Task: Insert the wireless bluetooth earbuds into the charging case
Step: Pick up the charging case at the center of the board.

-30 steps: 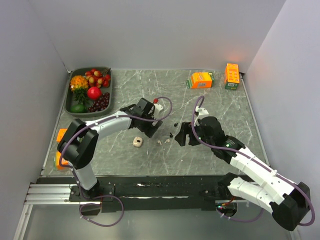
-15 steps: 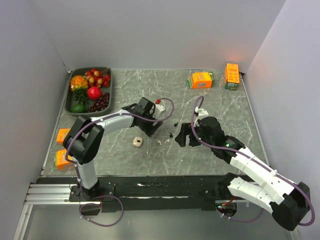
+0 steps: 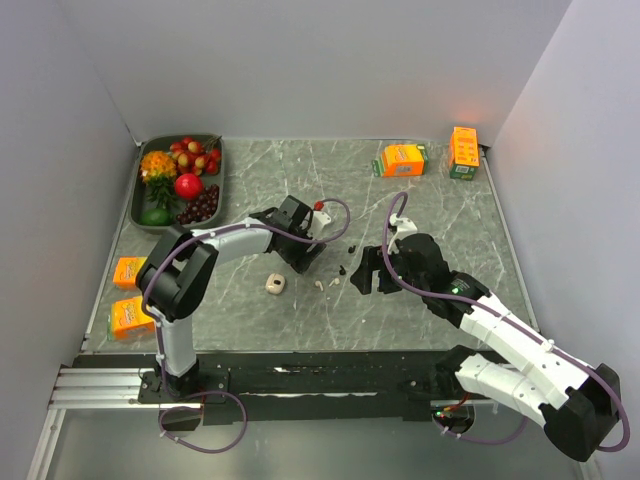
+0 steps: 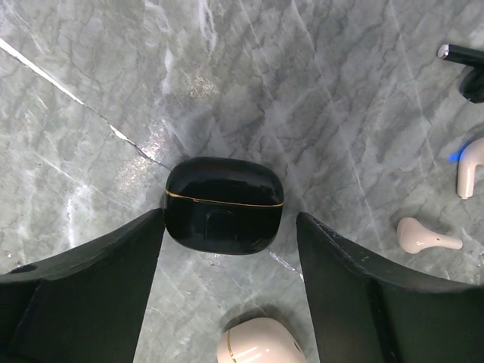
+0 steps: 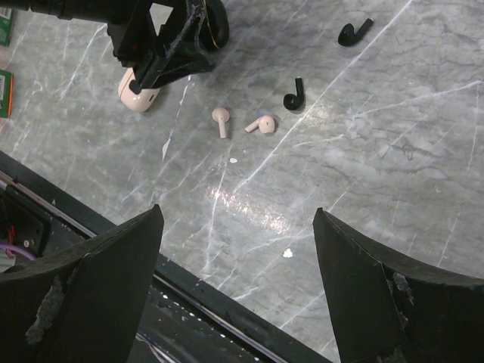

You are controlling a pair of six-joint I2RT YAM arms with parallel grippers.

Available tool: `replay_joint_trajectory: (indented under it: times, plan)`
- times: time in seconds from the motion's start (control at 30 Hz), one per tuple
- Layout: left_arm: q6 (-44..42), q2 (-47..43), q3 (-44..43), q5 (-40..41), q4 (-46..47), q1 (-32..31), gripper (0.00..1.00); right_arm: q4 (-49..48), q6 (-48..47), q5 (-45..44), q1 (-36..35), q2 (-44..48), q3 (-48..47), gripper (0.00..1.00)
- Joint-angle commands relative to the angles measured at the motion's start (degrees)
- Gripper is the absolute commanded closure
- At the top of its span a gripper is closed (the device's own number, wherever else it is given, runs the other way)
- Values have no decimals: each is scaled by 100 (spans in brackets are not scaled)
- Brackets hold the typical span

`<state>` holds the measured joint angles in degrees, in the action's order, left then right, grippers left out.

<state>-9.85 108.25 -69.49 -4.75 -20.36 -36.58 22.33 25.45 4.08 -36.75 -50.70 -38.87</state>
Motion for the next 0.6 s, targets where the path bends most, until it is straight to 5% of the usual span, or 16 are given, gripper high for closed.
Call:
replay_joint_trajectory:
  times: [0.0,0.4,0.57]
  plan:
    - [-88,82,-214,-52,120,10,25,-9,-14,-47,-25,16,-129,12]
    - [-26,82,-170,-78,102,19,47,-44,-5,-56,-34,51,-121,12]
    - [79,-5,-152,-69,146,19,79,-18,12,-56,-25,148,-138,12]
